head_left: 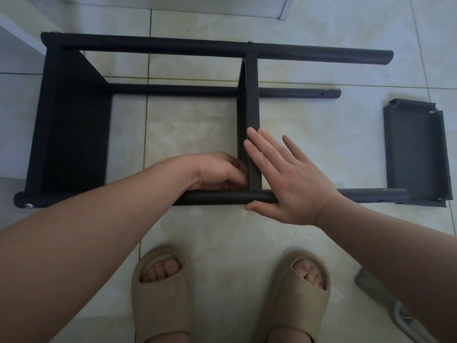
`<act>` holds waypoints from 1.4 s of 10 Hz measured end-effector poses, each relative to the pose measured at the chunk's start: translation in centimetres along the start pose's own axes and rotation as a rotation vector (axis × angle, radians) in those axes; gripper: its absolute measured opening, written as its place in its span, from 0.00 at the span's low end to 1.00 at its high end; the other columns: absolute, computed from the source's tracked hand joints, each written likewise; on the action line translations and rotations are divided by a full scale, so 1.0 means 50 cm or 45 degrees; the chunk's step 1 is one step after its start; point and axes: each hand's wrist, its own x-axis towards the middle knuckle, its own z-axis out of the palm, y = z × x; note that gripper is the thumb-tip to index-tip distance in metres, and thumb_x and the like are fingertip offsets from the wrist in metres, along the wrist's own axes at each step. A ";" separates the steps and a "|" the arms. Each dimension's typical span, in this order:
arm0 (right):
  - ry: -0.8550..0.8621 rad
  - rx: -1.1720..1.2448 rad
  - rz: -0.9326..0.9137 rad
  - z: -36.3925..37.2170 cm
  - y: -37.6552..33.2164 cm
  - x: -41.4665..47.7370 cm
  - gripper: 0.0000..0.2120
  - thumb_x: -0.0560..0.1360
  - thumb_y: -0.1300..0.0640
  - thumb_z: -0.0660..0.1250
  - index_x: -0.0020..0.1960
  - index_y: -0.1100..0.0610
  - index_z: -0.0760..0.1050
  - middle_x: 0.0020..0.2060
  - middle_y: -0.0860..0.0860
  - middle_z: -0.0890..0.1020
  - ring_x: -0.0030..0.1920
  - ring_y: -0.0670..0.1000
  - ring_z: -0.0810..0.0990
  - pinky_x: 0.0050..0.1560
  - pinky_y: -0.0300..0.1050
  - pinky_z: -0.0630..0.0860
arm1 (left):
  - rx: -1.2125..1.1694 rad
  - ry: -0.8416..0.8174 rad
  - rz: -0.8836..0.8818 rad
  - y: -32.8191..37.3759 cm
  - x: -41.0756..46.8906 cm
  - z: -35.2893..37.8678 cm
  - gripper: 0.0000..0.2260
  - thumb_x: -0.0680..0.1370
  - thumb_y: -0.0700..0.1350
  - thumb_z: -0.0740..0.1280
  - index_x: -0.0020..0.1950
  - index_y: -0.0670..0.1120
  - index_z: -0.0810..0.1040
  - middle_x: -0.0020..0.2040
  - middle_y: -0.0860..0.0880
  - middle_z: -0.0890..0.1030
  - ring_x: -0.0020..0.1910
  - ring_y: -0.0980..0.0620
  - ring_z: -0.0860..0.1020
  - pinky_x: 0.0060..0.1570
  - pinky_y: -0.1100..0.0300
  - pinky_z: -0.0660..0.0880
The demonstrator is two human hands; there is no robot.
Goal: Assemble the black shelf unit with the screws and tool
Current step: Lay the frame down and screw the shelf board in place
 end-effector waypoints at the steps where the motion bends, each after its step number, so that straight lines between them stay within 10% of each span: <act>1: 0.007 0.000 -0.002 -0.001 0.001 0.000 0.48 0.77 0.28 0.53 0.82 0.62 0.52 0.82 0.56 0.50 0.82 0.56 0.48 0.78 0.64 0.56 | -0.005 0.008 0.011 0.001 -0.001 0.000 0.06 0.77 0.29 0.64 0.49 0.38 0.76 0.39 0.41 0.79 0.37 0.48 0.81 0.39 0.60 0.78; 14: 0.006 -0.011 0.004 0.002 0.002 -0.001 0.48 0.77 0.28 0.54 0.82 0.61 0.51 0.82 0.56 0.49 0.82 0.55 0.47 0.78 0.64 0.55 | -0.050 -0.063 -0.030 -0.005 0.005 -0.001 0.15 0.77 0.30 0.62 0.36 0.43 0.82 0.35 0.44 0.81 0.34 0.50 0.82 0.35 0.61 0.78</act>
